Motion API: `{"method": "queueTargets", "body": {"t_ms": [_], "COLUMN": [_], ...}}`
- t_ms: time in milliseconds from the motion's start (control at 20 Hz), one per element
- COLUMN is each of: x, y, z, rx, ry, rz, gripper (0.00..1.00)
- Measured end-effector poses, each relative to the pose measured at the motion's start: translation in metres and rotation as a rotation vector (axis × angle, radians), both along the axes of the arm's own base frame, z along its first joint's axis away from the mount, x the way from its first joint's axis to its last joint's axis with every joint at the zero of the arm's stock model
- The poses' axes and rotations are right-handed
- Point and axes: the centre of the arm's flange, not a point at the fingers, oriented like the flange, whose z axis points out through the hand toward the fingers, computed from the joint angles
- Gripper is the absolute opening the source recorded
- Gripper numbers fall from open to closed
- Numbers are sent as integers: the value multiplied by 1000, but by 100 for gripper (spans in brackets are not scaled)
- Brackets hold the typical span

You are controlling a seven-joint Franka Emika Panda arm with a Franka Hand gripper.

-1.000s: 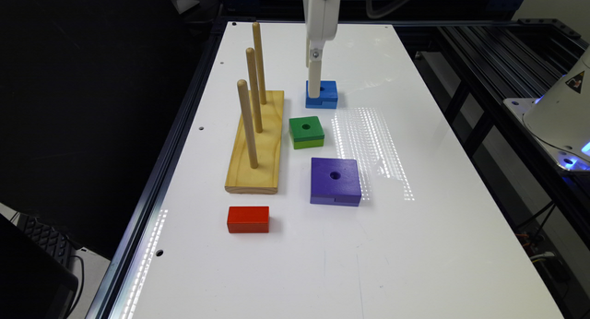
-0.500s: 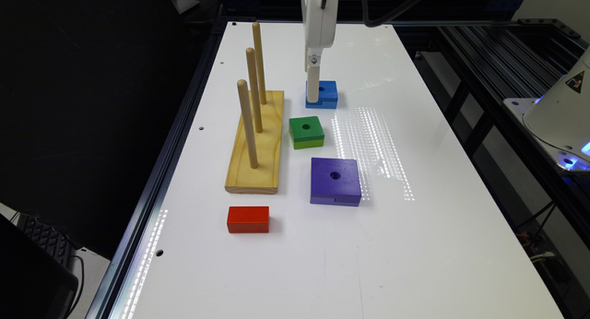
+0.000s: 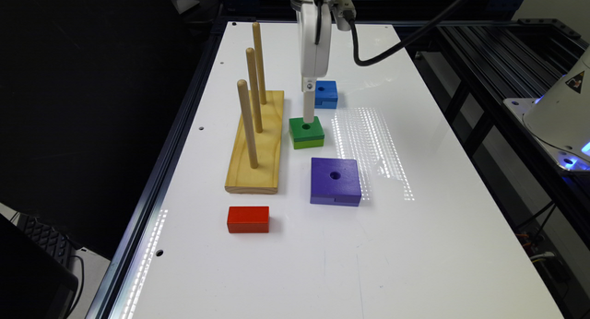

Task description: Pick up green block.

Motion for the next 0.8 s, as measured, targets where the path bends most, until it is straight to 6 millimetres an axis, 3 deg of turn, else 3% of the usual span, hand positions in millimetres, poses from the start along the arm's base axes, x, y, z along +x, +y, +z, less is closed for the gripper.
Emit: {"method": "queueTargets", "body": {"t_ms": [450, 800], "x": [1, 1], "y": [4, 4], "z": [0, -40], "rx": [2, 9], "ry": [0, 0], "rz": [-1, -3], "gripper": [100, 100]}}
